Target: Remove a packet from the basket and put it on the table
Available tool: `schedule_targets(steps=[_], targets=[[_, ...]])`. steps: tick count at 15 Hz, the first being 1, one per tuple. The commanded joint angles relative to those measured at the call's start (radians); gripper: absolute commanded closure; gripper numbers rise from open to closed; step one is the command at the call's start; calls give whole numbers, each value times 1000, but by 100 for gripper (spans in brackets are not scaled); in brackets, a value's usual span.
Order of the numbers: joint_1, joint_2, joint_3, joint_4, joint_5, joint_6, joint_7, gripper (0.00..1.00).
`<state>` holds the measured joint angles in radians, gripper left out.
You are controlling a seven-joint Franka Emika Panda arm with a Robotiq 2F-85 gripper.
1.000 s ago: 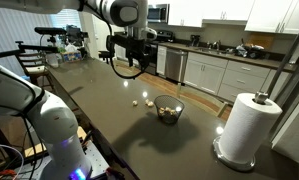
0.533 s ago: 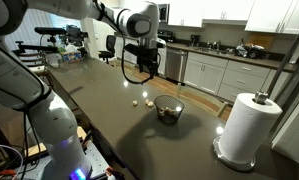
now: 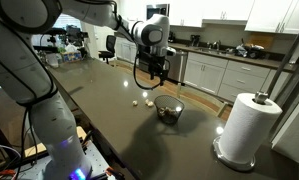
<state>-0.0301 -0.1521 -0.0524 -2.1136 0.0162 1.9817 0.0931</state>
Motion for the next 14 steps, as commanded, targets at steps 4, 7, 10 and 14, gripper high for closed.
schedule_targets(steps=[4,7,10,14], targets=[[-42,190,-34,183,6,-42,4,0],[-55,263,-49,241,42,-81,-10,0],[-70,342,-57,286,89,-135,-17,0],[-86,427,-56,323,124,-171,-11,0]])
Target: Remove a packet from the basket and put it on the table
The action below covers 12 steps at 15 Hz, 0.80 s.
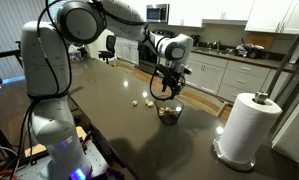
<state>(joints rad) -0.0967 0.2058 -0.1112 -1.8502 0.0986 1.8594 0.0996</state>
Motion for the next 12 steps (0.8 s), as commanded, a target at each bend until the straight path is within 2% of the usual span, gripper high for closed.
schedule_targets(steps=[1,3,11,12], targets=[[-23,86,3,66,49,-55,-19,0],[-28,111,6,65,63,-50,-22,0],[-17,77,11,-39,56,86,-17,0],[-15,108,7,7,36,46,0,0]])
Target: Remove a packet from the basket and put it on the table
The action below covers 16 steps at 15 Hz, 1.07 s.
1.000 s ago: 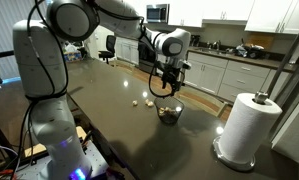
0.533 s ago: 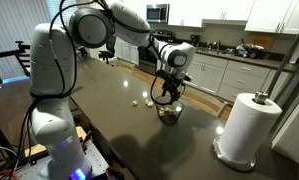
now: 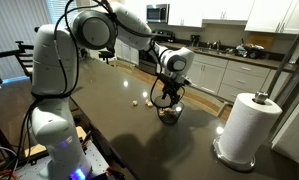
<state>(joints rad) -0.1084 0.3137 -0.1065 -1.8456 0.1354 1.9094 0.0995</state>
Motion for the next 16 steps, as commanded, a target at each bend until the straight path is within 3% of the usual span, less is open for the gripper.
schedule_targets(steps=[1,4,12,16], targets=[[-3,1,3,-1,-1,0,0,0],[-2,1,3,0,-1,0,0,0],[8,35,0,-8,-40,169,-2,0],[-5,73,2,18,-18,129,-4,0]])
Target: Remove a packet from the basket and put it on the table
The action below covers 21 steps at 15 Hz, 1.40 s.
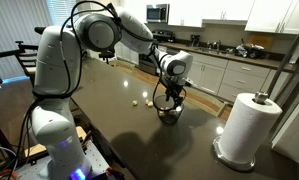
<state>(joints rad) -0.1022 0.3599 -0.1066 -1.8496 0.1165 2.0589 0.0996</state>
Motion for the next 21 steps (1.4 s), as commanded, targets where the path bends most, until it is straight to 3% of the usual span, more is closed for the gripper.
schedule_targets(steps=[1,12,21], targets=[[-13,34,1,25,0,-24,-7,0],[-27,100,-3,32,-16,137,-54,0],[-21,91,1,6,-5,164,-33,0]])
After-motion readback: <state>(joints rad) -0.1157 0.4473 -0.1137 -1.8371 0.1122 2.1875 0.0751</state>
